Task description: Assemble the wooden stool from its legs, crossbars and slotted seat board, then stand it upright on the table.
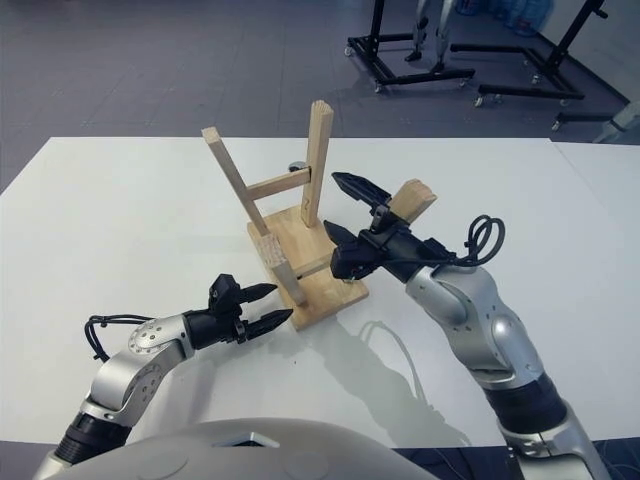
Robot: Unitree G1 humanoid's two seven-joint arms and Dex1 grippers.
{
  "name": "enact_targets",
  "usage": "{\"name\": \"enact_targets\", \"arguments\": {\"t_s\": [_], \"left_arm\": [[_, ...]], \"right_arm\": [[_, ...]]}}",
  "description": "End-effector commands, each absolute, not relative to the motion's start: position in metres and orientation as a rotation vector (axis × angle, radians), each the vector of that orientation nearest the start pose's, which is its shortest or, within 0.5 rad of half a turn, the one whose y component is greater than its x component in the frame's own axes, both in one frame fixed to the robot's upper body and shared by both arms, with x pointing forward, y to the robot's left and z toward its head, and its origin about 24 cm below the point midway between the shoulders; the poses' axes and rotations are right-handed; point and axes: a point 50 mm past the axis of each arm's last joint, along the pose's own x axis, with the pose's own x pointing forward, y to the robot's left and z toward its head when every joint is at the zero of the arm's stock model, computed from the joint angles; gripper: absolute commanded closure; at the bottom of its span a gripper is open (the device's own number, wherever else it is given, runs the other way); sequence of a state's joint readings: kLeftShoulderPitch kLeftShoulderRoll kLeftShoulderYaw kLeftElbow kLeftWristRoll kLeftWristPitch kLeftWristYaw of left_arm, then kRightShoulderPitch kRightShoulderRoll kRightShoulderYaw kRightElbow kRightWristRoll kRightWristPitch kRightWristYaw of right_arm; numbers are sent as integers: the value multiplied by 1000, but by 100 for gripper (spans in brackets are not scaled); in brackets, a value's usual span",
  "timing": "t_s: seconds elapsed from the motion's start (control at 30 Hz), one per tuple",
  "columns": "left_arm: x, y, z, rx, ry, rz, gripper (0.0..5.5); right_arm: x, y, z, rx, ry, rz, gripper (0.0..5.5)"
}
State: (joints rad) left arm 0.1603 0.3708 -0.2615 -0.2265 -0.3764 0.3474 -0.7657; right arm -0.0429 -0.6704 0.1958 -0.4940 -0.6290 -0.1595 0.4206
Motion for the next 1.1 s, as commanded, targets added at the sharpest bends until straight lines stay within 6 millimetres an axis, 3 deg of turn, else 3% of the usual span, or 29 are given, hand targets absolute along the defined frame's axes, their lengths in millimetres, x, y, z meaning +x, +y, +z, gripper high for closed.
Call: {"name": "enact_targets", "arguments": {"t_s": [0.03,0.23,0.37,0.5,0.6,0.7,0.87,0.97,1.1], "left_arm": [[187,126,24,-129,382,-1036,202],[189,126,24,-129,380,-1031,202],[190,127,23,-129,377,-1026,202],[192,128,23,-127,376,-1025,202],[192,128,25,-125,372,-1031,202],[186,134,36,-79,348,-1047,202],[179,143,69,-4,264,-1097,202],[179,144,79,40,245,-1111,202],[177,136,89,154,203,-1116,202]], "right_arm": [[217,-147,105,-1349,-224,783,71],[234,-144,147,-1236,-435,575,71],[244,-143,194,-1076,-668,467,71],[257,-157,255,-901,-862,315,71],[271,-177,272,-833,-836,213,71],[287,-205,268,-745,-710,141,71],[295,-246,226,-530,-454,76,71],[300,-254,200,-380,-341,60,71],[297,-254,175,-116,-219,235,71]]}}
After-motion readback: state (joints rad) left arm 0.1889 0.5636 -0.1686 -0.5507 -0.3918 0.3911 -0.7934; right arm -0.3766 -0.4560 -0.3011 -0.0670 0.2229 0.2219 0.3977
